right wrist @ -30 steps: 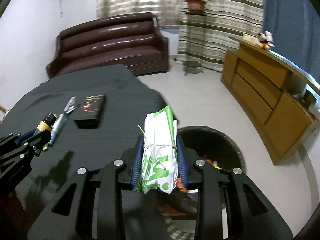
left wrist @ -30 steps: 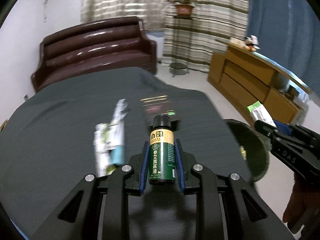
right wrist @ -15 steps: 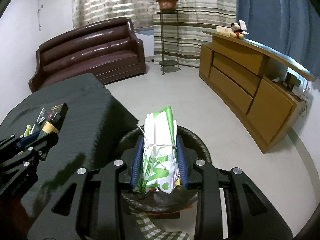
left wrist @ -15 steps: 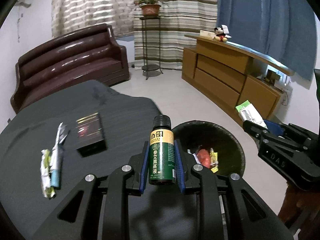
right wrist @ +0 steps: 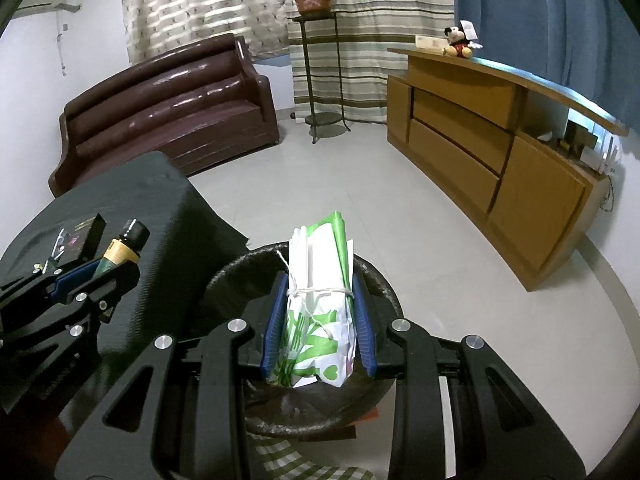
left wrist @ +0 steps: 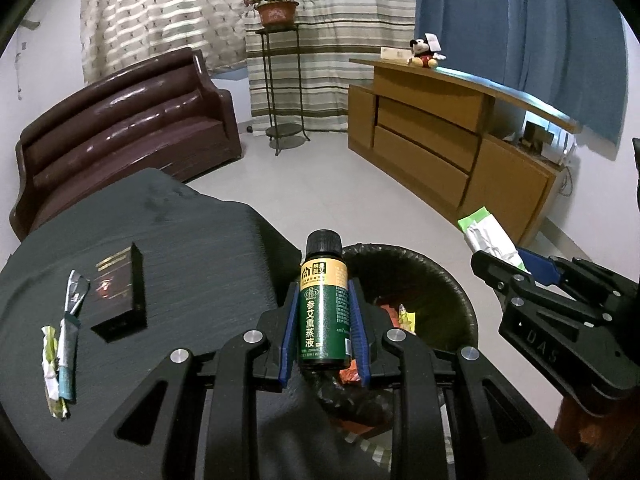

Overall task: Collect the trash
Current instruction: 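Carry the green bottle and green-white wrapper over the bin and open both grippers, then grasp the white paper bundle with the left gripper while the right gripper approaches the blue-white tube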

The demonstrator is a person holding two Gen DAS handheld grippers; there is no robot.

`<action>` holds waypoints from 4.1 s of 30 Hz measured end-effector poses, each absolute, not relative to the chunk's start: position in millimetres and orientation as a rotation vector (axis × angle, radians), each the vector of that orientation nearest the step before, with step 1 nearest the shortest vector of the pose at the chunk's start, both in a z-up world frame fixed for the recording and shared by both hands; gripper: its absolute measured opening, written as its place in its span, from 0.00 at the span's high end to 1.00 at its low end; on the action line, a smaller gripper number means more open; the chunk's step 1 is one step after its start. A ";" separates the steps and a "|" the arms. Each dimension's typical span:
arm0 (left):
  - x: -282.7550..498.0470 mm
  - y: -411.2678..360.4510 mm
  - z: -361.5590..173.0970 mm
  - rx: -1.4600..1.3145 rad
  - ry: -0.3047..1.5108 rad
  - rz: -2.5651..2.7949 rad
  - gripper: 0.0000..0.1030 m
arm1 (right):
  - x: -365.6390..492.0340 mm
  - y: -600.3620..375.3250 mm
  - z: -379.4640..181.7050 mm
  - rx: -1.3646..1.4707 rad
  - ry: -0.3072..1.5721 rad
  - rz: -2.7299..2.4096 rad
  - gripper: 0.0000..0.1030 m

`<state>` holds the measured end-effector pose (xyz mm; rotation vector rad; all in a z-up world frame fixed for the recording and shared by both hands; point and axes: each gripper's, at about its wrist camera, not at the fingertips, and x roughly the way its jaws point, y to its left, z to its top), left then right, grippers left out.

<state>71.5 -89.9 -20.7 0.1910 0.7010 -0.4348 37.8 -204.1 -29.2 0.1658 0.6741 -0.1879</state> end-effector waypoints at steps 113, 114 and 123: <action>99.3 148.8 -45.0 -0.028 0.889 -0.007 0.79 | 104.7 15.8 -32.7 0.032 0.818 0.190 0.45; 98.7 150.4 -44.8 -0.032 0.889 -0.009 0.79 | 105.4 19.6 -32.0 0.028 0.819 0.194 0.45; 89.5 180.3 -36.9 -0.059 0.862 0.028 0.80 | 107.2 59.1 -27.1 -0.006 0.815 0.247 0.45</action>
